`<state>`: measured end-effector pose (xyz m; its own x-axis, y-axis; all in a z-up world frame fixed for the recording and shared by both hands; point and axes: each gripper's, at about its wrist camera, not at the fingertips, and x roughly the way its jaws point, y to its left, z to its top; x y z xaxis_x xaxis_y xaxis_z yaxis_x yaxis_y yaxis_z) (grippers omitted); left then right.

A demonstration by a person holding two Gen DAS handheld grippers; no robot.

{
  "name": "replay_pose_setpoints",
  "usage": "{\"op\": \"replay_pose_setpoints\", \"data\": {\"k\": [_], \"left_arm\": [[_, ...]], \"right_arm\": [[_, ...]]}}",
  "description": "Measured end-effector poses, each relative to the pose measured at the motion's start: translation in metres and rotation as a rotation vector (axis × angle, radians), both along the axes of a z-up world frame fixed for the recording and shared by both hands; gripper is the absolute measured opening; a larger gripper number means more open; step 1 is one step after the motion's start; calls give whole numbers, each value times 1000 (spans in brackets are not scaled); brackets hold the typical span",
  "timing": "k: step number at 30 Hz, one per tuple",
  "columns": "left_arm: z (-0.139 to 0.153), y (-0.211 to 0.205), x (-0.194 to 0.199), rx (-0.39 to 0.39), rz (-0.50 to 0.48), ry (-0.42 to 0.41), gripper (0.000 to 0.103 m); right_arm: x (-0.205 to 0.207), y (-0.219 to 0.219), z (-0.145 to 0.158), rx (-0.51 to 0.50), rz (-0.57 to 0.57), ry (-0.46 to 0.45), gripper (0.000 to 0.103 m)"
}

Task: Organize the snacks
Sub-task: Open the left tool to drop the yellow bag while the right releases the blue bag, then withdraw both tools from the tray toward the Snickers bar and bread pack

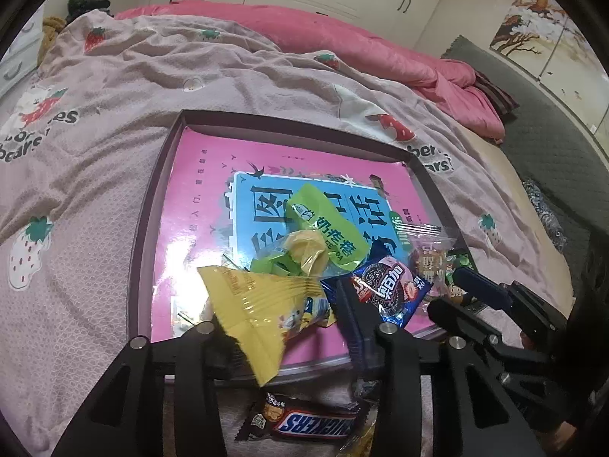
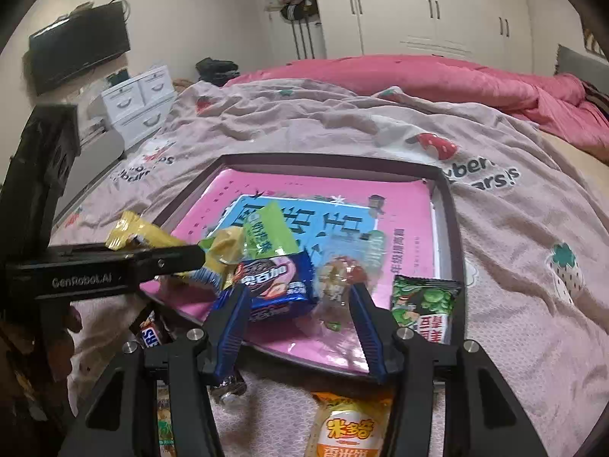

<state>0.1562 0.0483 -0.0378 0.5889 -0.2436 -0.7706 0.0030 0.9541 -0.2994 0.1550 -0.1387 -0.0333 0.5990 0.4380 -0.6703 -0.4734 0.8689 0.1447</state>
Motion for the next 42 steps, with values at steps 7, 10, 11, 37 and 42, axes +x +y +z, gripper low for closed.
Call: {"op": "replay_pose_setpoints", "data": {"k": [7, 10, 11, 37, 42], "left_arm": [[4, 4, -1, 8, 29, 8, 56], [4, 9, 0, 1, 45, 15, 57], [5, 10, -1, 3, 48, 14, 57], [55, 21, -17, 64, 89, -99, 76], [63, 18, -20, 61, 74, -106, 78]], "right_arm": [[7, -11, 2, 42, -47, 27, 61], [9, -15, 3, 45, -66, 28, 62], [10, -17, 3, 48, -72, 28, 62], [10, -53, 27, 116, -193, -8, 82], [6, -57, 32, 124, -205, -21, 86]]}}
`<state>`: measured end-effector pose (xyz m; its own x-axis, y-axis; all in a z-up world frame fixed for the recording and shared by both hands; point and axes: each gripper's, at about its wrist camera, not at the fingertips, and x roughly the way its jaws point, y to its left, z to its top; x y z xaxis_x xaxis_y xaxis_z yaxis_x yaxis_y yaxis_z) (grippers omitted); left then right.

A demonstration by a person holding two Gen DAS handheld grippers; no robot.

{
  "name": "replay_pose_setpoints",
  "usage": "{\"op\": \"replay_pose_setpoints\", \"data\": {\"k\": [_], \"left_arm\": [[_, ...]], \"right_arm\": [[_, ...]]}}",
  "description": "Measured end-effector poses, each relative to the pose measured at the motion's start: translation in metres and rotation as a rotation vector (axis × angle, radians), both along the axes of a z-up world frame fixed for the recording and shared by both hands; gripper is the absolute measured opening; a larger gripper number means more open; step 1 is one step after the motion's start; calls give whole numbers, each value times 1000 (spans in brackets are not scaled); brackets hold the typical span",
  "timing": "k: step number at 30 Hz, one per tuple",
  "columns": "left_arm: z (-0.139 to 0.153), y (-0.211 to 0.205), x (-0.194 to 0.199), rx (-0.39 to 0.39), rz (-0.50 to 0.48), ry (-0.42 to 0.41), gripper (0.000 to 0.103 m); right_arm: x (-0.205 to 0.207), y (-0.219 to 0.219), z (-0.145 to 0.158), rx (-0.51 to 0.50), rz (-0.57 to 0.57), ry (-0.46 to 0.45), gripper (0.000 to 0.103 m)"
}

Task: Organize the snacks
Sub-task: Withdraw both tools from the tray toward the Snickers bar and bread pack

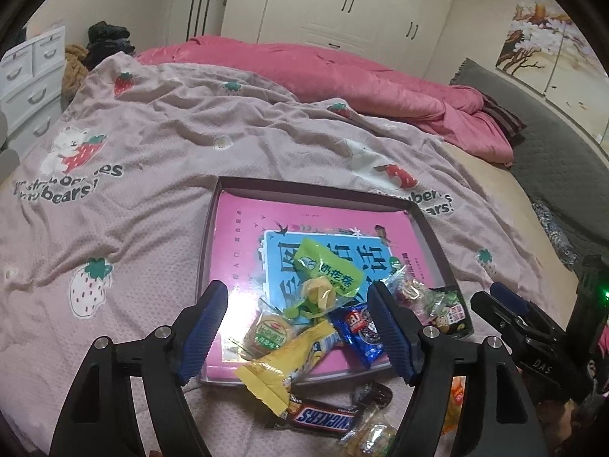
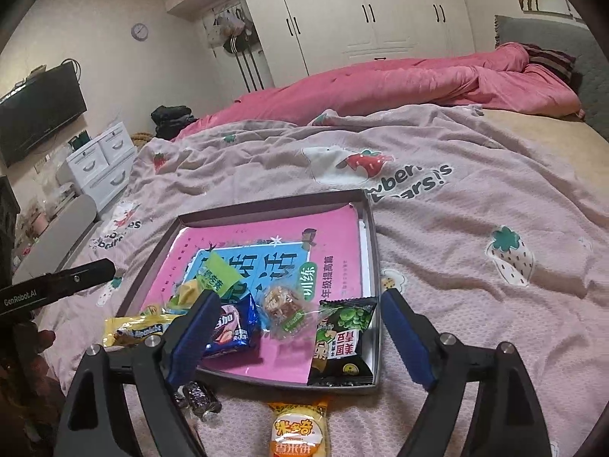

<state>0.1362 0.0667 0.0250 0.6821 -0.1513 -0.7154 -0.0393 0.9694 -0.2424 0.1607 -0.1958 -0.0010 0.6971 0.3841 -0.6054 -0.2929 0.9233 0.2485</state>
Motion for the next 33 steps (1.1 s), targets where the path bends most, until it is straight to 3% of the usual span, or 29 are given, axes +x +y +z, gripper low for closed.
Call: {"op": "replay_pose_setpoints", "data": {"k": [17, 33], "left_arm": [[17, 6, -22, 17, -18, -17, 79], [23, -15, -41, 36, -74, -19, 79]], "right_arm": [[-17, -10, 12, 17, -3, -19, 88], [-35, -8, 15, -4, -2, -15, 89]]}}
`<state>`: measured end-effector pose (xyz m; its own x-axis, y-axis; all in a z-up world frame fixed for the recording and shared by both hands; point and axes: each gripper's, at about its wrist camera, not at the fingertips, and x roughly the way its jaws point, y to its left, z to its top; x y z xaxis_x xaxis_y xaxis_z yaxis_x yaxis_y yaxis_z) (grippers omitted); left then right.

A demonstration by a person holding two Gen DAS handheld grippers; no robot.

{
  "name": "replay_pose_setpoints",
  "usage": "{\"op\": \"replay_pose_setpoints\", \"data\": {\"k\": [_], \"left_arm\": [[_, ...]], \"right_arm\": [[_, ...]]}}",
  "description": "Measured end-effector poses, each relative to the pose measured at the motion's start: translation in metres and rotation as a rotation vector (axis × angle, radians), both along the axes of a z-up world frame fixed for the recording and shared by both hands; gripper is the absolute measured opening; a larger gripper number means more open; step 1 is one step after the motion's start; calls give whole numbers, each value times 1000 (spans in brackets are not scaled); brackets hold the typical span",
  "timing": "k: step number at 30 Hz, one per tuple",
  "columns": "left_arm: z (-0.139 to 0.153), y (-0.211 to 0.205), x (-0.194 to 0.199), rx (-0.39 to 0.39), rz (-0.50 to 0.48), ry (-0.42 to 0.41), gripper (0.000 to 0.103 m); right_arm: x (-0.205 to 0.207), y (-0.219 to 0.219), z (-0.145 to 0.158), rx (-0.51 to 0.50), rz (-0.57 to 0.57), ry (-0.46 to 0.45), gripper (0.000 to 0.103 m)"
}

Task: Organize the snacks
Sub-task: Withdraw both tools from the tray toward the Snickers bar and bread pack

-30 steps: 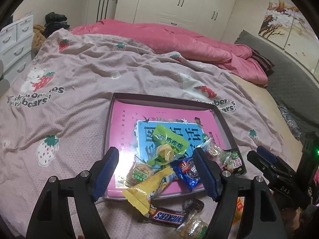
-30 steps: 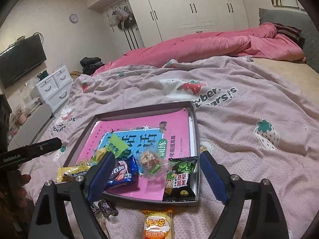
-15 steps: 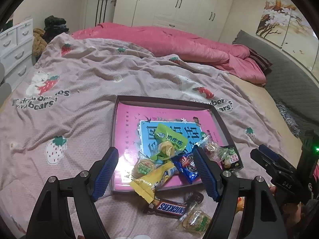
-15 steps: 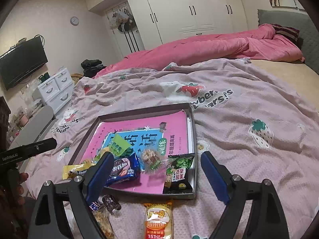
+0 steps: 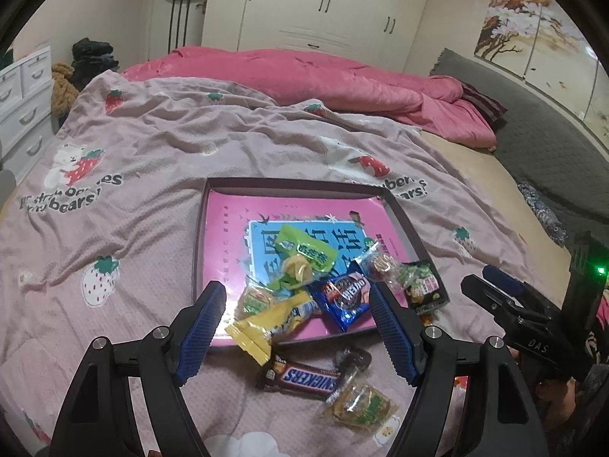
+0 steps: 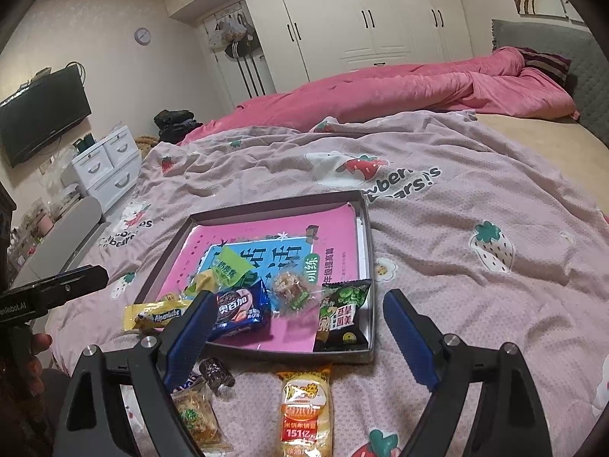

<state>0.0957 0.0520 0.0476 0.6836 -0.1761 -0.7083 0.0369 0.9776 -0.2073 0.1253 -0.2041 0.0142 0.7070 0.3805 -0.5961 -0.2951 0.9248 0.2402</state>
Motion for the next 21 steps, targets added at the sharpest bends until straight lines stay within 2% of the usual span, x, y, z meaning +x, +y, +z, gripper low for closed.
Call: {"op": "replay_pose_setpoints", "data": {"k": [5, 21], "left_arm": [[-4, -5, -8, -6, -15, 17, 79], [-22, -34, -24, 7, -77, 104, 79]], "right_arm": [[-11, 3, 6, -10, 10, -27, 89], [-33, 6, 8, -39, 27, -16, 89]]}}
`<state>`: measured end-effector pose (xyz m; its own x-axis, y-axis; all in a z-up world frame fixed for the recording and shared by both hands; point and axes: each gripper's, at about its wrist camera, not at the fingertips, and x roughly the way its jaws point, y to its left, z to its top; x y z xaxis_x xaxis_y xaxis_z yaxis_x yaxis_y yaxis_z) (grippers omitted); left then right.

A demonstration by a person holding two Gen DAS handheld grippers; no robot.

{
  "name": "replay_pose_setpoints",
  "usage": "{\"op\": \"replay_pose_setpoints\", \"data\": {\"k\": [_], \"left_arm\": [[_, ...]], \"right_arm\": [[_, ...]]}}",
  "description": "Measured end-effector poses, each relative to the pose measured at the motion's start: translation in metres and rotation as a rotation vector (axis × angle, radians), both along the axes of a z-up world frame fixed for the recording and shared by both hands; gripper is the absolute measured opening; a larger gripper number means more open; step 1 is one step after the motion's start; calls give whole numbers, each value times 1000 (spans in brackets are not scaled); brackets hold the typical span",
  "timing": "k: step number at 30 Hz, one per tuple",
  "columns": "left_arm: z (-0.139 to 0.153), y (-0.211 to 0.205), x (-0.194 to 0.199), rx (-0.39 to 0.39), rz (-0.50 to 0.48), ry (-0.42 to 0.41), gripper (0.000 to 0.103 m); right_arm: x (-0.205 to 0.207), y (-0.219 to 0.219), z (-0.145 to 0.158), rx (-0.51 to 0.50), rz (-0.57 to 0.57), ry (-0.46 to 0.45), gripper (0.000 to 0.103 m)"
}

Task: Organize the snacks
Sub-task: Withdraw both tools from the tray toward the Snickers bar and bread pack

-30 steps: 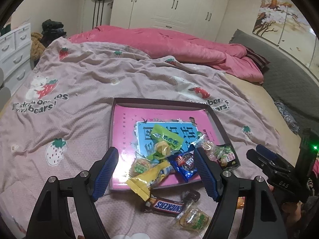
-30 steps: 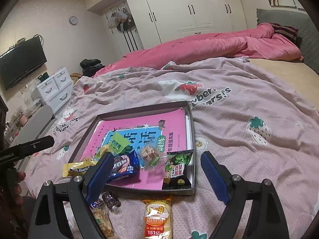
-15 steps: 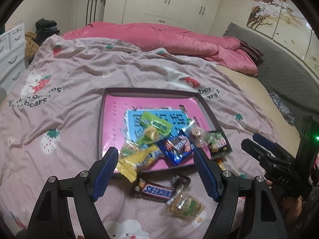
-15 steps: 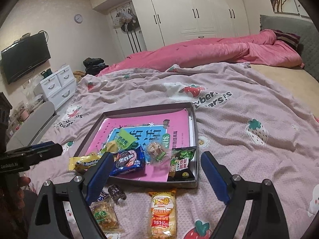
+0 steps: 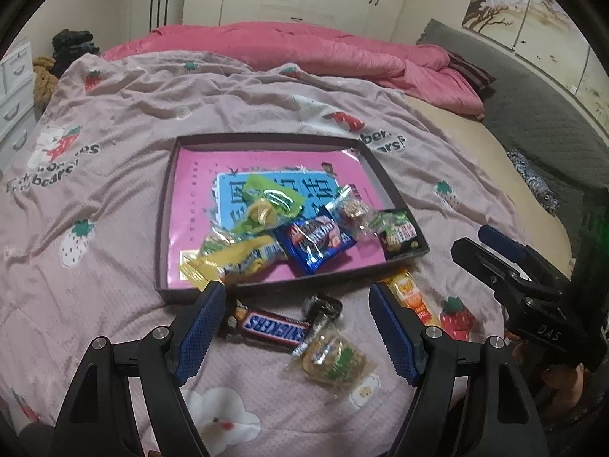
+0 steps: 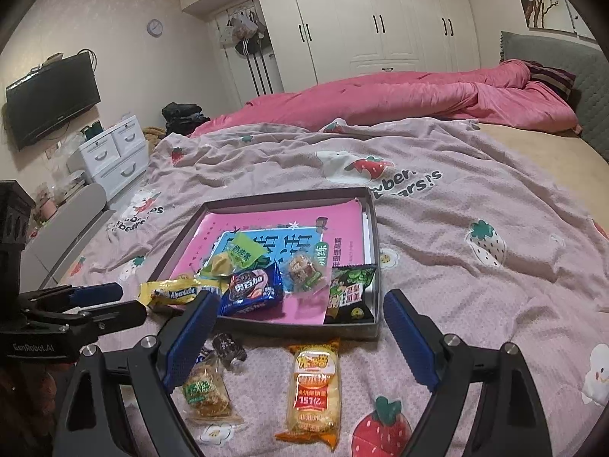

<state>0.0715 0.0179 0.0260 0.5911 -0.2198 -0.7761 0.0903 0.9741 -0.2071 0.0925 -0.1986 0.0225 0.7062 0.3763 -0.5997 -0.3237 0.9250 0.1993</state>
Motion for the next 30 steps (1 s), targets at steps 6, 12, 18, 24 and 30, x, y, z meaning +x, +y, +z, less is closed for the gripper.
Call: {"op": "replay_pose_setpoints", "data": {"k": [6, 12, 18, 24, 30], "left_arm": [[-6, -4, -5, 30, 12, 23, 79], [-15, -8, -10, 13, 1, 69, 79], [-34, -14, -15, -14, 9, 133, 79], [-50, -26, -17, -23, 5, 183, 79], [-55, -26, -17, -35, 26, 201, 79]], "right_arm": [[-7, 0, -3, -32, -7, 22, 89], [-13, 0, -11, -60, -6, 57, 89], [-14, -4, -21, -88, -14, 102, 89], [-15, -11, -25, -94, -30, 117, 89], [-15, -14, -28, -94, -25, 129, 89]]}}
